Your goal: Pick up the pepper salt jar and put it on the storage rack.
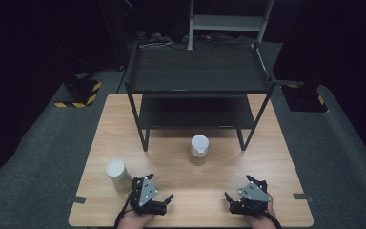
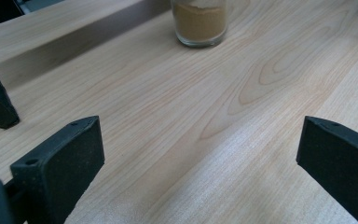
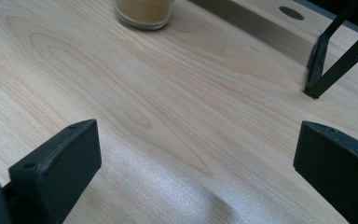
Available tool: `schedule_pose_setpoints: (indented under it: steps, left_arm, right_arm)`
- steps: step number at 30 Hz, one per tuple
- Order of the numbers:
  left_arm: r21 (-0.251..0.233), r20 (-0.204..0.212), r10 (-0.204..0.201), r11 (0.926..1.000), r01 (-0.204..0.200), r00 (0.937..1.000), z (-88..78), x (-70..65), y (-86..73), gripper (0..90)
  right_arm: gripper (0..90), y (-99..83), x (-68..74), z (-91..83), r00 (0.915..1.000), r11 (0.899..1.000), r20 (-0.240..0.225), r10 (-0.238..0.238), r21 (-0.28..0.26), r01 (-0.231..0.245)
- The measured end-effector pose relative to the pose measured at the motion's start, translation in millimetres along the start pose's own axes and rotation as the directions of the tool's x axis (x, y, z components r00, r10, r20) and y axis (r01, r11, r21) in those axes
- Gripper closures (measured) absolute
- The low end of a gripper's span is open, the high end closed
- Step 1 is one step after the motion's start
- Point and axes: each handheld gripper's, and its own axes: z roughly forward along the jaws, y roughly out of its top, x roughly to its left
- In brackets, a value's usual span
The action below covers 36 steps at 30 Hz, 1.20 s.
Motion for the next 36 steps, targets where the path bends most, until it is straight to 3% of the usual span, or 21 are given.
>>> schedule_pose_setpoints:
  steps: [4,12,13,14,21,22,28,36]
  left_arm:
    - [-0.013,0.004,-0.003,0.9999,0.003,1.0,-3.0,0.1,0.4,1.0]
    - [-0.089,0.011,0.0,0.996,0.001,0.9999,-19.9,-1.2,5.1,1.0]
    - [-0.101,-0.002,0.024,0.9946,-0.024,0.9997,-25.1,-4.2,7.6,1.0]
    - [-0.101,-0.002,0.024,0.9946,-0.024,0.9997,-25.1,-4.2,7.6,0.8]
    - [-0.172,0.004,0.041,0.9843,-0.04,0.9991,-42.7,-5.1,12.7,0.5]
    - [-0.194,-0.005,0.049,0.9798,-0.049,0.9988,-48.2,-6.5,14.2,0.5]
    - [-0.229,-0.018,0.054,0.9719,-0.057,0.9984,-59.6,-6.0,16.5,0.4]
    - [-0.262,-0.048,0.017,0.9645,-0.029,0.9987,-77.4,1.6,14.0,0.4]
  right_arm:
    - [0.0,-0.1,-0.8,0.0,1.0,1.0,-0.005,0.0,-0.001,0.0]
    - [0.0,0.3,-1.6,0.3,1.0,1.0,-0.007,0.006,0.002,-0.006]
    - [0.0,-0.1,-1.6,0.1,1.0,1.0,-0.006,0.005,0.0,-0.005]
    - [0.0,-0.1,-1.6,0.1,1.0,1.0,-0.006,0.005,0.0,-0.005]
    - [0.0,-0.6,-1.0,-0.2,1.0,1.0,-0.003,0.004,-0.003,-0.004]
    - [0.0,-0.5,-1.0,-0.2,1.0,1.0,-0.003,0.003,-0.003,-0.003]
    - [0.0,-0.6,-1.6,-0.1,1.0,1.0,-0.004,0.007,-0.003,-0.007]
    - [0.0,-0.8,-1.3,-0.3,1.0,1.0,-0.003,0.007,-0.004,-0.007]
